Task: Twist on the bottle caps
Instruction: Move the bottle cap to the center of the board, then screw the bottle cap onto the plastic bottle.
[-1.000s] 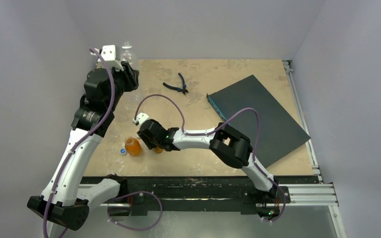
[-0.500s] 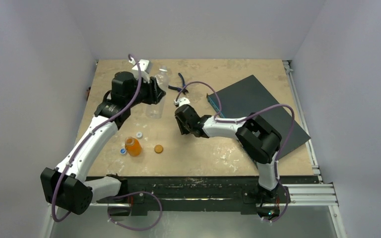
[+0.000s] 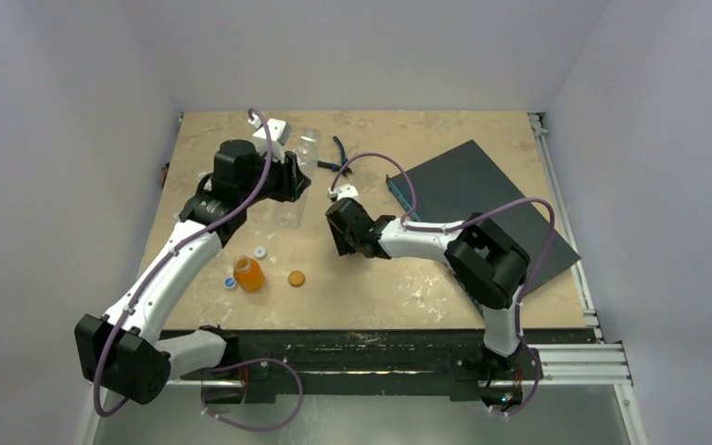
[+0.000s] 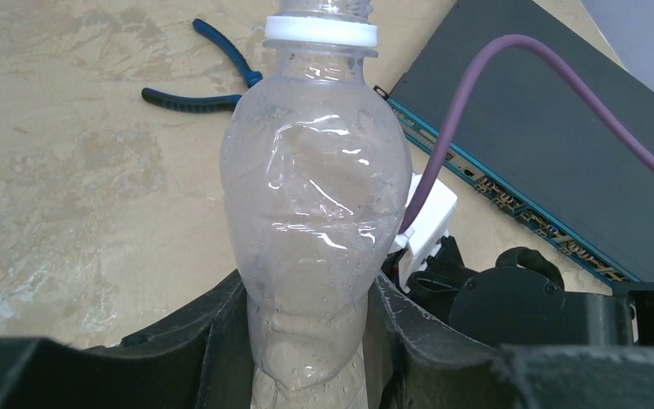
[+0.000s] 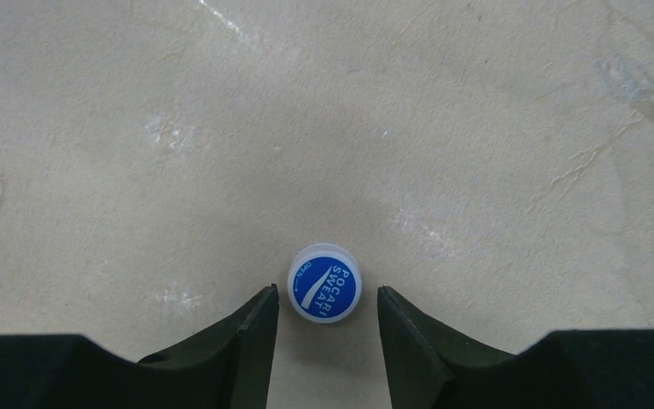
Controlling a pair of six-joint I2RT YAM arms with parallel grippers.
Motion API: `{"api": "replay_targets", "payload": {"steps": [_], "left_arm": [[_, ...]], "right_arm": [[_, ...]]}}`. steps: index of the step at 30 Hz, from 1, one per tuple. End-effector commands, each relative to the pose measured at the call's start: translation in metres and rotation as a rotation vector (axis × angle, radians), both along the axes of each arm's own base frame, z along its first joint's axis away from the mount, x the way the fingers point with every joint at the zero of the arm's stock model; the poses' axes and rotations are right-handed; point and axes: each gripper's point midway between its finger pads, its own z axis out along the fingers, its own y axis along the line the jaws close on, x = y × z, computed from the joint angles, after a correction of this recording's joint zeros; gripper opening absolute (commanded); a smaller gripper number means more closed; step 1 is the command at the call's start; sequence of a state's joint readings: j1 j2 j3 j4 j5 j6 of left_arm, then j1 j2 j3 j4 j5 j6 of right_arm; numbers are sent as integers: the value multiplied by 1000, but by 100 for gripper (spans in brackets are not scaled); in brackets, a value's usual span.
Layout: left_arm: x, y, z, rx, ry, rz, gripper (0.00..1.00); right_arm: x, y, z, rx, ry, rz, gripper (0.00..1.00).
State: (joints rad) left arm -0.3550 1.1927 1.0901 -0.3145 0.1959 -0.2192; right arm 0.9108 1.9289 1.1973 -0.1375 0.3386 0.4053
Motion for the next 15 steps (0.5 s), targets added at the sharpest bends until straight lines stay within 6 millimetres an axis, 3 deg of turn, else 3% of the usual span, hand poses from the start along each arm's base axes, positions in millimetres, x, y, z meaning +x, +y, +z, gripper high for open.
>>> {"api": "replay_targets", "payload": {"steps": [1,12,15], "left_arm": [[-1,11,10,34,-59,28,26],[-2,9,9,38,-53,16,27],[-2,9,8,39,-49,16,26]], "right_arm": [[13,-2,18,-28,-45,-55,50],[16,7,15,-27,-35,-29,48],[15,7,13,-26,-31,-30,40]]}}
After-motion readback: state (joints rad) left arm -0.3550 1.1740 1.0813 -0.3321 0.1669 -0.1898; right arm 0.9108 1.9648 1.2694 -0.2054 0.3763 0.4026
